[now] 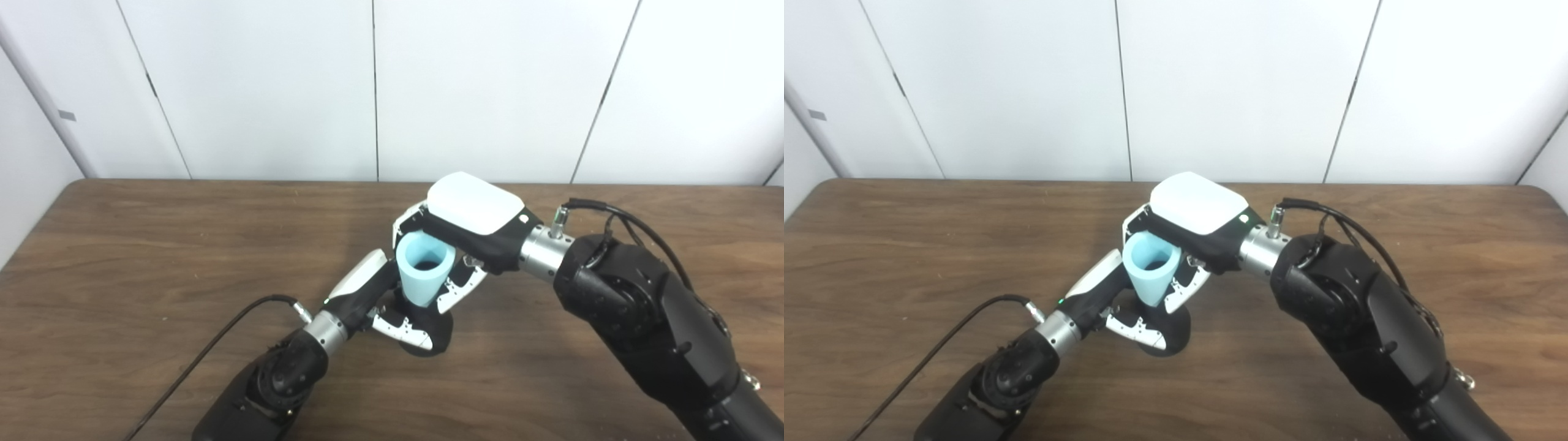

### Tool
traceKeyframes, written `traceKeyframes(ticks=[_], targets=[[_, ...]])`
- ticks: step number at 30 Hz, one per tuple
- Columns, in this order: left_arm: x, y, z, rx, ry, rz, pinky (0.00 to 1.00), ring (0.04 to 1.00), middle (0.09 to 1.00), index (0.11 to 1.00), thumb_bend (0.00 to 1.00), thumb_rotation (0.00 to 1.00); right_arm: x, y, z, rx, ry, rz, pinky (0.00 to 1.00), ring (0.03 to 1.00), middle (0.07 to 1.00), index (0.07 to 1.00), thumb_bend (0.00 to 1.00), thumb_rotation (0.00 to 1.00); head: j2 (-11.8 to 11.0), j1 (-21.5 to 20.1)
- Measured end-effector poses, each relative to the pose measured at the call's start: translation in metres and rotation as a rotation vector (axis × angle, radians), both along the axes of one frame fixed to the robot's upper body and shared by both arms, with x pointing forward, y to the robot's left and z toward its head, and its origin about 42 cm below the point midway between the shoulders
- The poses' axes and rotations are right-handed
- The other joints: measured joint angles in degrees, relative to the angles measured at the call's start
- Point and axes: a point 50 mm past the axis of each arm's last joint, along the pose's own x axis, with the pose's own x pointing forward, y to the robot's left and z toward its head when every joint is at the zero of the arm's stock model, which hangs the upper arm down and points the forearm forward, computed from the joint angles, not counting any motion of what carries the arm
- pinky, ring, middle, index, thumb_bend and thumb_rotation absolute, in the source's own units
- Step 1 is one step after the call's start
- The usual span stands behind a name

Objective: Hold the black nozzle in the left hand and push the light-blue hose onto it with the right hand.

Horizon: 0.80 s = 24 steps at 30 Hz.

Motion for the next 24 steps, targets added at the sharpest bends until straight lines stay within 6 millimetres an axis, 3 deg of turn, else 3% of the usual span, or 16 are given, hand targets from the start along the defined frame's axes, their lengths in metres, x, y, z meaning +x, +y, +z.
traceKeyframes(ticks=[7,11,13,14,24], targets=[[0.0,-0.0001,0.0,0.0,0.0,0.0,0.26,0.342,0.472,0.488,0.53,0.0,0.0,-0.0001,0.0002,-0.008,0.002,-0.007,0.41,0.514,0.617,0.496,0.52,0.16,0.0,0.0],[-0.0001,-0.0006,0.0,0.001,0.0,-0.002,0.27,0.348,0.476,0.486,0.53,0.0,-0.0017,0.0006,0.0021,-0.028,-0.003,-0.025,0.48,0.593,0.682,0.496,0.52,0.16,0.1,-0.1],[-0.0001,-0.0008,0.0,0.001,0.0,-0.003,0.27,0.344,0.474,0.487,0.53,0.0,-0.0042,0.0018,0.0028,-0.048,-0.016,-0.035,0.56,0.671,0.73,0.634,0.75,0.3,0.1,0.1],[-0.0001,-0.0009,0.0,0.001,0.0,-0.003,0.27,0.343,0.474,0.487,0.53,0.0,-0.0057,0.0027,0.0033,-0.06,-0.029,-0.038,0.57,0.683,0.737,0.652,0.78,0.32,0.1,0.1],[-0.0002,-0.001,0.0,0.001,0.0,-0.003,0.27,0.348,0.475,0.486,0.53,0.0,-0.0076,0.0038,0.0092,-0.146,-0.074,-0.056,0.64,0.756,0.778,0.681,0.82,0.4,0.2,0.1]])
